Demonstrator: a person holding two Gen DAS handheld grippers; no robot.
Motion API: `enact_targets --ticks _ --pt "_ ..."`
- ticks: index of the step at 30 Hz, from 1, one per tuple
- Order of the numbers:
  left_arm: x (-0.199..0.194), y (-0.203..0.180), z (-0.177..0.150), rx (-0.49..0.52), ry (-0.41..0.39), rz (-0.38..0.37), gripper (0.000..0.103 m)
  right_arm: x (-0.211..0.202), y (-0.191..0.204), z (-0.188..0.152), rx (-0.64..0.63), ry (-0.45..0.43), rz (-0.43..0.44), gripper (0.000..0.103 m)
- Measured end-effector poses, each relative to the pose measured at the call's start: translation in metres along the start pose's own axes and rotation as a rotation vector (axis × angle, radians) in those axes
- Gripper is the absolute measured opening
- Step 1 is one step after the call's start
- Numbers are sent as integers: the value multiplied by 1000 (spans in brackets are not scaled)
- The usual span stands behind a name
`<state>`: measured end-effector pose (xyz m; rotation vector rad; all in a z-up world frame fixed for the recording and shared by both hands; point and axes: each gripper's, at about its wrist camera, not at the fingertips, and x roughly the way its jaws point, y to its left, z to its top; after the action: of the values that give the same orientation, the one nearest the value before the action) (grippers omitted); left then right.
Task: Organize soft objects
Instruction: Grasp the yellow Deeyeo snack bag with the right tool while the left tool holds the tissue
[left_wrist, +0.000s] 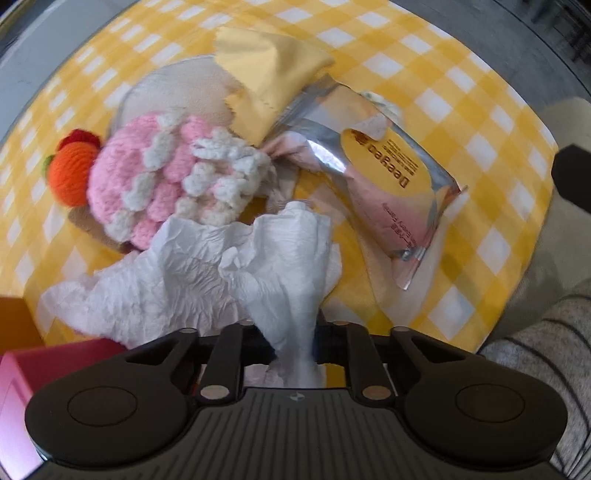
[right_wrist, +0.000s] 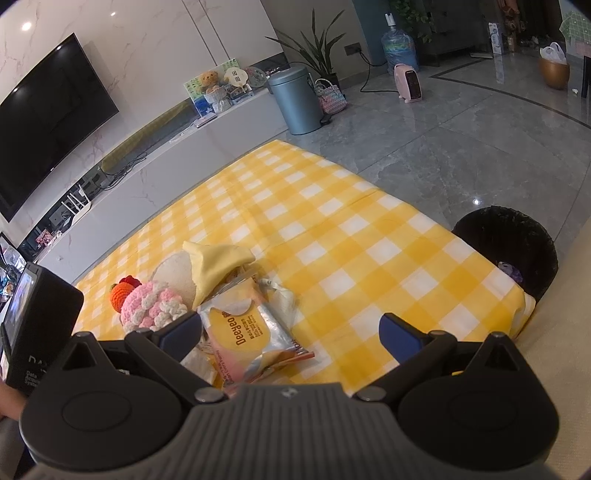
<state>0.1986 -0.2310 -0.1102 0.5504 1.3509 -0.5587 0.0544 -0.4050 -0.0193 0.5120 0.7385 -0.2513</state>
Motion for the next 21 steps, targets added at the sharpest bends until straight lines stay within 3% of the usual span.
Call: enact_targets --ticks 2,7,13,17,21 --pt "-19 -2 -8 -17 -67 24 15 1 0 0 1 2 1 100" --pt "-70 3 -36 -118 -235 -65 15 2 1 0 -9 6 25 100" --pt "-131 6 -88 -247 -488 -96 14 7 8 -1 -30 30 48 100" --pt "-146 16 -111 -317 -572 -93 14 12 15 -2 -47 45 63 100" --pt "-147 31 -129 -360 -604 -140 14 26 32 -5 -104 85 65 100"
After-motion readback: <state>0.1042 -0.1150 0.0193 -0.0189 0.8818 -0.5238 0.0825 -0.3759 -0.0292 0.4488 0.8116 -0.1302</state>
